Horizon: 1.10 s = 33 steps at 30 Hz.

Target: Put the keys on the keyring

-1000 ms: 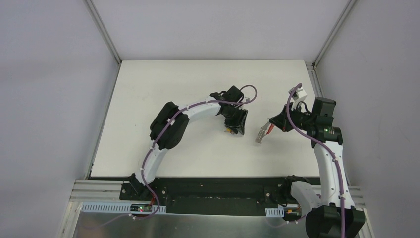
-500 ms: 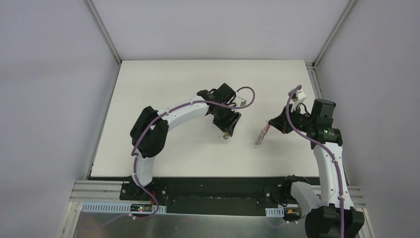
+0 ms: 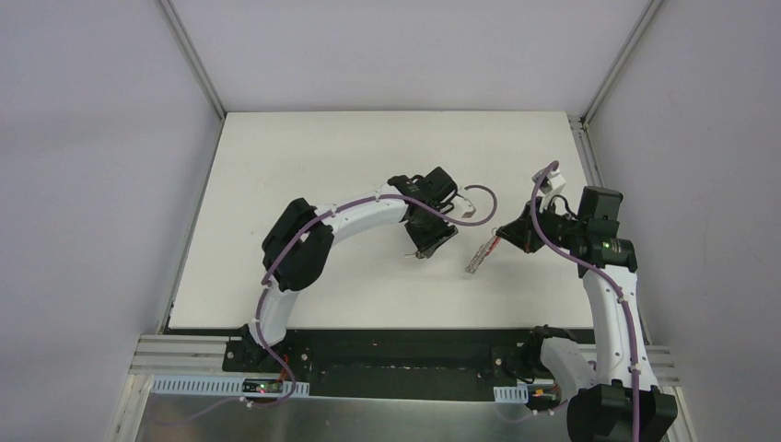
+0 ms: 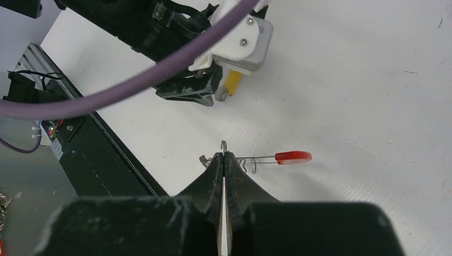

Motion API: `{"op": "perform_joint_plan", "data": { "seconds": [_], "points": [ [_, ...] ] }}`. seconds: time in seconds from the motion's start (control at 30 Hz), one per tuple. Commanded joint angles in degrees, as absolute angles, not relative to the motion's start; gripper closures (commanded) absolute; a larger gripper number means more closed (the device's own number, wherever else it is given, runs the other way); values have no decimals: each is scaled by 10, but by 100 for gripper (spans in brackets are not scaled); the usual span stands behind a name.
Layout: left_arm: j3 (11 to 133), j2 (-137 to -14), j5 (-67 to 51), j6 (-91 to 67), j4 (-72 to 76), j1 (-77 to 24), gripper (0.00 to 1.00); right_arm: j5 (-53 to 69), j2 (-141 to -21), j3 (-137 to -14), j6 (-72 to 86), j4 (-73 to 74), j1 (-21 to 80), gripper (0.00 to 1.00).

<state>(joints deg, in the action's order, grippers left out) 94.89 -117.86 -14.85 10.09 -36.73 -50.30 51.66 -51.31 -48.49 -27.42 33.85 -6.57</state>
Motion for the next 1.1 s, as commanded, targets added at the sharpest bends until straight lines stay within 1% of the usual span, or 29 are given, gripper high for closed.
{"op": "perform_joint_plan", "data": {
  "seconds": [0.0,0.27,0.8,1.07],
  "points": [
    [987,-1200,-98,153,-364,-515,53,550,-502,-494,-294,344,-70,100],
    [990,-1220,-79,173,-358,-525,58,556,-504,-494,-302,352,-70,100],
    [981,-1226,-102,174,-351,-528,77,561,-510,-492,-307,357,-70,100],
    [978,-1228,-102,180,-357,-528,83,561,-510,-491,-308,358,-70,100]
  ]
}}
